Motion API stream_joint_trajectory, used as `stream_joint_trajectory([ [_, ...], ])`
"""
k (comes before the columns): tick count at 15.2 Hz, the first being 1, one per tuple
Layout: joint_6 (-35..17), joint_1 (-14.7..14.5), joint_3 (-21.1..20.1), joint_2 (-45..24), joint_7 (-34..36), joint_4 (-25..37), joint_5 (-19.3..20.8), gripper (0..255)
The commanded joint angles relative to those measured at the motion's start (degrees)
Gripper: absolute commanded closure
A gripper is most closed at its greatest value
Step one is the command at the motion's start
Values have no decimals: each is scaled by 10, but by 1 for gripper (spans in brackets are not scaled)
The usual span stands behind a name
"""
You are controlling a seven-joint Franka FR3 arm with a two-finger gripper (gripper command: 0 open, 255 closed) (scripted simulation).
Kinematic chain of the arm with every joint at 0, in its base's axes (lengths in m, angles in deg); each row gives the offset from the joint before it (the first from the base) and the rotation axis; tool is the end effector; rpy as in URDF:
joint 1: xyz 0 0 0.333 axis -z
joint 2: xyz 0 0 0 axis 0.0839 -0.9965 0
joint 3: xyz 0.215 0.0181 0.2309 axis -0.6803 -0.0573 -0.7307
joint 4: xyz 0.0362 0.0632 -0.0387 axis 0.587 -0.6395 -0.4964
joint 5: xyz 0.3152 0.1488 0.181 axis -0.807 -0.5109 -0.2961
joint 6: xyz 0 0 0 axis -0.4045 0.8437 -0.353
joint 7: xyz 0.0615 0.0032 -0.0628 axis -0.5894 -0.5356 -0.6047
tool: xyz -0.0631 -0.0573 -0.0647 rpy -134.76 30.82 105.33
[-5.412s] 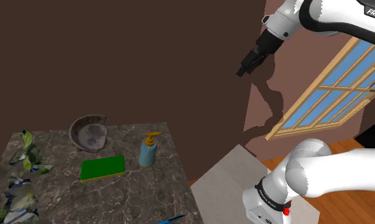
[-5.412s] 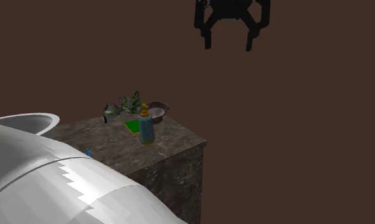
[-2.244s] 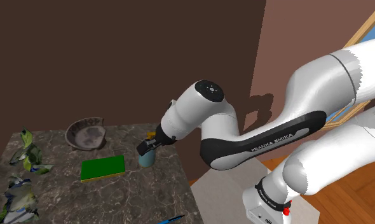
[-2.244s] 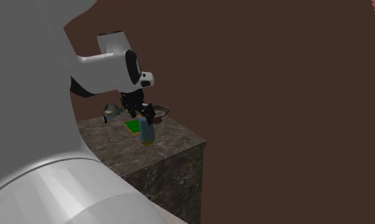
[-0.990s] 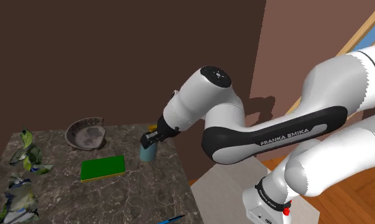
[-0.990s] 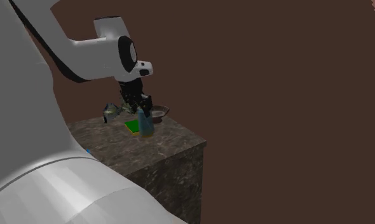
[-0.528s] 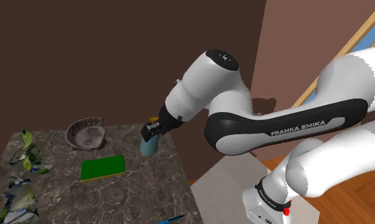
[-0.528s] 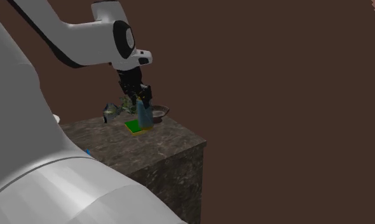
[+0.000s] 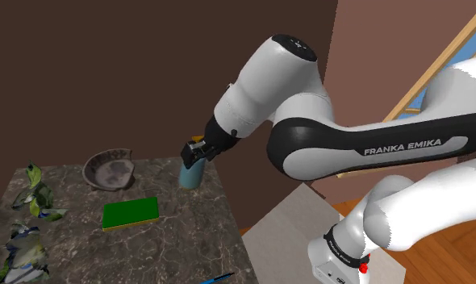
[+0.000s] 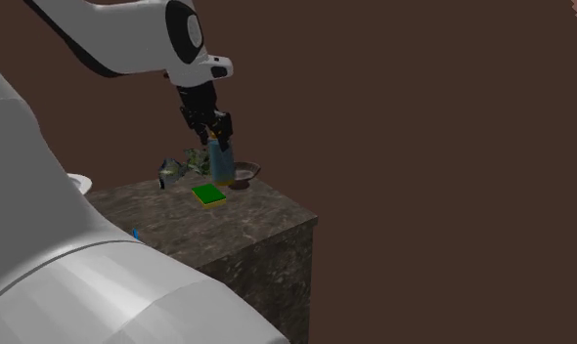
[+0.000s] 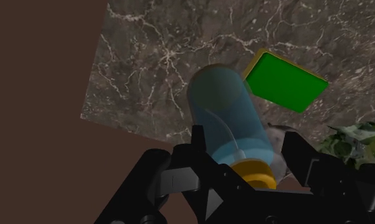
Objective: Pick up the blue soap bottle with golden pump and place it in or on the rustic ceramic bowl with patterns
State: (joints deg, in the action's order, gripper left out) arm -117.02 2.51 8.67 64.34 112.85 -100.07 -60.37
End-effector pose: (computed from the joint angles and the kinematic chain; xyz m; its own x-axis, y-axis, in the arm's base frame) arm 0.3555 0.3186 0.4592 0.9439 -0.0320 0.3287 0.0019 -0.9948 -0.1023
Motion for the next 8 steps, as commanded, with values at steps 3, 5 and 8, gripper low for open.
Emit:
stream_joint_trajectory([
  [3, 34, -4, 10, 14, -7, 22, -6, 255],
  [5, 51, -5, 15, 19, -11, 33, -7, 255],
  [8, 75, -7, 21, 26, -14, 51, -9, 255],
])
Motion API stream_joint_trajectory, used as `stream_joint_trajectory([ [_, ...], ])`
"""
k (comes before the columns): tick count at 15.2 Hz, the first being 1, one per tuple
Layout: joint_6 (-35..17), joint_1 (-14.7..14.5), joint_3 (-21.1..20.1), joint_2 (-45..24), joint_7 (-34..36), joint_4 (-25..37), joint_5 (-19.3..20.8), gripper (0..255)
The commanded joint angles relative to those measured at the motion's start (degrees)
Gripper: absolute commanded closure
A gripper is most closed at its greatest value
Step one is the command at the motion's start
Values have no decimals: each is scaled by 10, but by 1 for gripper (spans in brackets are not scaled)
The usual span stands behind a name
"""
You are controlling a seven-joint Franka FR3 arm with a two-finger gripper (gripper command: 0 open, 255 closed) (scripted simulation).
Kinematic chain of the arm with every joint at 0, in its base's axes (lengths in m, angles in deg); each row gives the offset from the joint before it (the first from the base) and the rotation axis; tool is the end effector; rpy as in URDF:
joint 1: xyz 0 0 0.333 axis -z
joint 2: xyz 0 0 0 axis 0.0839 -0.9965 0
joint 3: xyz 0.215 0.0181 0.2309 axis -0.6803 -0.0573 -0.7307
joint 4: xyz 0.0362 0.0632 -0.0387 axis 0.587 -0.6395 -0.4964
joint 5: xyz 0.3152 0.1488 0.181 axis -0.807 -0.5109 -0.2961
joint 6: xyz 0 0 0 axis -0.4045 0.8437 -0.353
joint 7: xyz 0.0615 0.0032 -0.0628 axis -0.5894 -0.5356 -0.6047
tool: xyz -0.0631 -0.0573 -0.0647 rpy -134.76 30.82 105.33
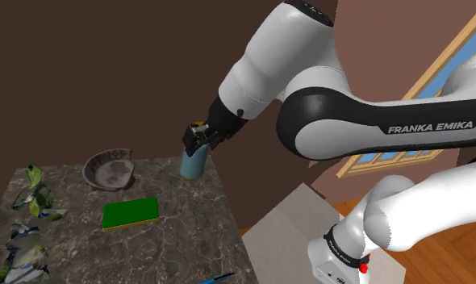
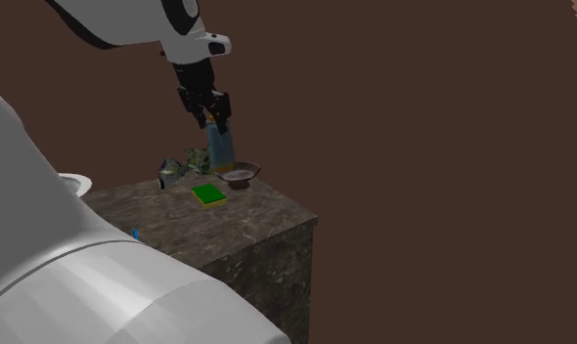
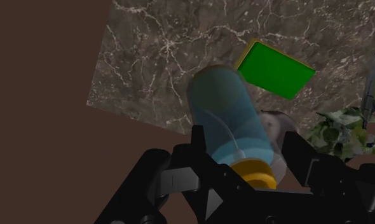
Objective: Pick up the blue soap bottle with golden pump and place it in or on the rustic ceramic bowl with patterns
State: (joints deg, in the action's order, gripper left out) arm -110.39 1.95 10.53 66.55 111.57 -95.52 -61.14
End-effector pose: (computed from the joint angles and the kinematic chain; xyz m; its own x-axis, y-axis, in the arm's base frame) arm 0.3556 0.3191 0.5021 0.9439 -0.0317 0.3286 0.0021 -0.9948 -0.1021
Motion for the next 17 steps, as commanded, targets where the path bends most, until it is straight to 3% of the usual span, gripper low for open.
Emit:
stream_joint_trajectory([
  [1, 16, -1, 5, 5, -3, 11, -2, 255],
  [2, 20, -1, 5, 6, -3, 14, -2, 255],
  [5, 21, 33, -28, -70, 29, 85, 47, 255],
  [10, 47, 67, -81, -214, 103, 221, 166, 255],
  [13, 82, 51, -92, -310, 149, 315, 250, 255],
  [17, 144, -11, -75, -434, 181, 462, 339, 255],
])
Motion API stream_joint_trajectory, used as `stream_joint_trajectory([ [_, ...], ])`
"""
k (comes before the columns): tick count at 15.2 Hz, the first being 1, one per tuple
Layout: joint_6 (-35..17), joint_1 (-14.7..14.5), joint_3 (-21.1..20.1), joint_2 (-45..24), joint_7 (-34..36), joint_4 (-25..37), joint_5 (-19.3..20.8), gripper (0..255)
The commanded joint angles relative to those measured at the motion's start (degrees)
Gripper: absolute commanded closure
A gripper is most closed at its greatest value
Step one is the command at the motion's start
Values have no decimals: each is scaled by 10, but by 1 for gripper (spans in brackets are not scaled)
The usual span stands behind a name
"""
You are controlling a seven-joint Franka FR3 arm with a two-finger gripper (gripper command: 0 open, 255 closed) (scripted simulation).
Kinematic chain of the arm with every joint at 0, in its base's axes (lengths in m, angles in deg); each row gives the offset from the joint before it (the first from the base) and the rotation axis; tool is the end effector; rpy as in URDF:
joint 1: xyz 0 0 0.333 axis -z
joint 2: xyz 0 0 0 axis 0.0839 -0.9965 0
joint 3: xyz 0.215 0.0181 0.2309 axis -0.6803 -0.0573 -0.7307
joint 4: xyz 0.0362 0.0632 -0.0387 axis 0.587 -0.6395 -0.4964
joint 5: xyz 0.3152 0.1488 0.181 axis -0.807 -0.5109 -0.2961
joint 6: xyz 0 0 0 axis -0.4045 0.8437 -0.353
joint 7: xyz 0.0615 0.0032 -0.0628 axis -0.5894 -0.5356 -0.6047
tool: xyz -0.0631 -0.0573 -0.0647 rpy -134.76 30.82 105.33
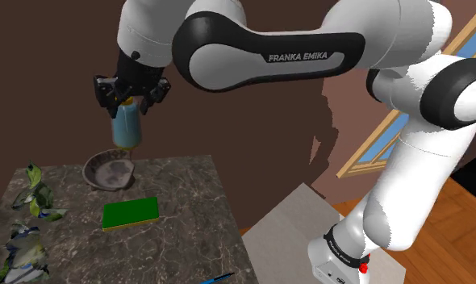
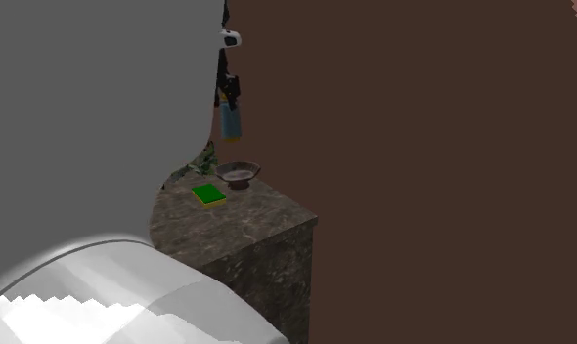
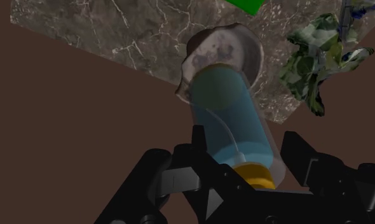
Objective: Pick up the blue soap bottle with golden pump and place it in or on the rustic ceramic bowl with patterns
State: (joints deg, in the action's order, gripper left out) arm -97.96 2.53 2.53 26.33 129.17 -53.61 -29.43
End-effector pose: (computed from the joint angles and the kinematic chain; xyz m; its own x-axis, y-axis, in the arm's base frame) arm 0.5061 0.4216 0.5357 0.9446 -0.0297 0.3270 0.0048 -0.9945 -0.1042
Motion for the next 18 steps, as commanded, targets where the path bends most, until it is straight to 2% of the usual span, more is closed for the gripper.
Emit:
stream_joint_trajectory([
  [1, 37, -36, 12, -61, 7, 84, 39, 255],
  [3, 69, -71, 25, -112, 6, 160, 65, 255],
  [18, -35, -57, 39, -121, 41, 57, 87, 255],
])
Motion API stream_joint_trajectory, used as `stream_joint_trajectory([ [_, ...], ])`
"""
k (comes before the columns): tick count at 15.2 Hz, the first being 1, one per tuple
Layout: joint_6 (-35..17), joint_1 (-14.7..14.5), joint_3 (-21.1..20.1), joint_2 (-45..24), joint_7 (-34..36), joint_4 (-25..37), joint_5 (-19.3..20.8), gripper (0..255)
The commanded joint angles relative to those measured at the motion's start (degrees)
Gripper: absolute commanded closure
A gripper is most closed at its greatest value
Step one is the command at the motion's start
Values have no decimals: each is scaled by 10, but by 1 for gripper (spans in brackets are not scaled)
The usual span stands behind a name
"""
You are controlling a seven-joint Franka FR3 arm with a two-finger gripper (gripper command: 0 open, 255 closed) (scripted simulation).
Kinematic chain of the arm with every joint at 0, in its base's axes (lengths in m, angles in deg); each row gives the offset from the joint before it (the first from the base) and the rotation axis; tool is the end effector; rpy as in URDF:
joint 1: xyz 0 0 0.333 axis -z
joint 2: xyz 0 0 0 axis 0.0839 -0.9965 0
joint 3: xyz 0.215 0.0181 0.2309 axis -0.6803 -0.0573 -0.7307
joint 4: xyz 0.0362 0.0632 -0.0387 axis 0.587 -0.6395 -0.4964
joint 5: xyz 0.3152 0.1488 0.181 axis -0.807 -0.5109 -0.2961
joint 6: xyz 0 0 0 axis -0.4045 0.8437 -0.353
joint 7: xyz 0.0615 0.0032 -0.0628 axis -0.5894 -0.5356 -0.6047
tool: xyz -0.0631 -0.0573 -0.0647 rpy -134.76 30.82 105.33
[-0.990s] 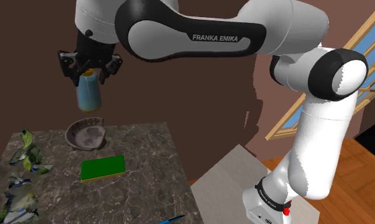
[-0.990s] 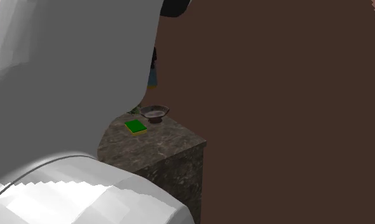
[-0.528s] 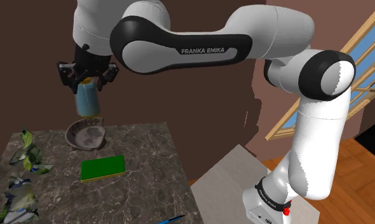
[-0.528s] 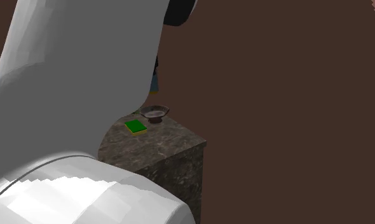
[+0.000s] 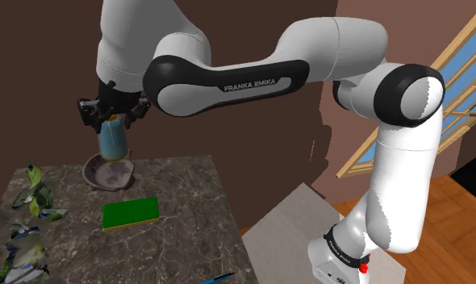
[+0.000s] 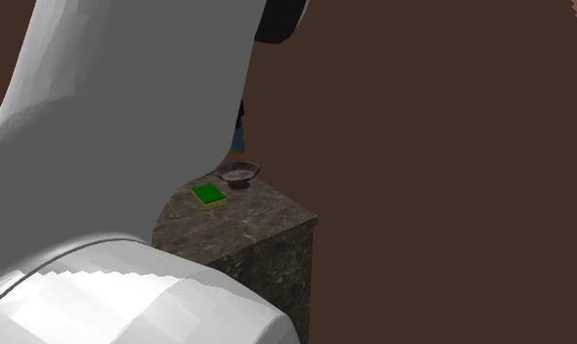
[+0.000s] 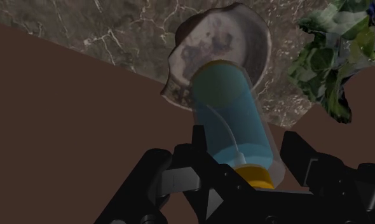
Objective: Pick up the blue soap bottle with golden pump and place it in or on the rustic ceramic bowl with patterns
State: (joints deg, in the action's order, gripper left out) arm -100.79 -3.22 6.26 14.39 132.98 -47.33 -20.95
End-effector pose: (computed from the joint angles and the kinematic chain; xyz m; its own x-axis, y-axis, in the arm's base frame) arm 0.5479 0.4470 0.4691 0.9442 -0.0317 0.3278 0.0020 -0.9948 -0.1017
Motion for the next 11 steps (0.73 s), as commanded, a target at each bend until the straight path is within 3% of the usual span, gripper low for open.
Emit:
stream_joint_trajectory([
  [1, -13, 1, 3, -3, 5, -11, 5, 255],
  [11, -29, 0, 6, -8, 12, -24, 11, 255],
])
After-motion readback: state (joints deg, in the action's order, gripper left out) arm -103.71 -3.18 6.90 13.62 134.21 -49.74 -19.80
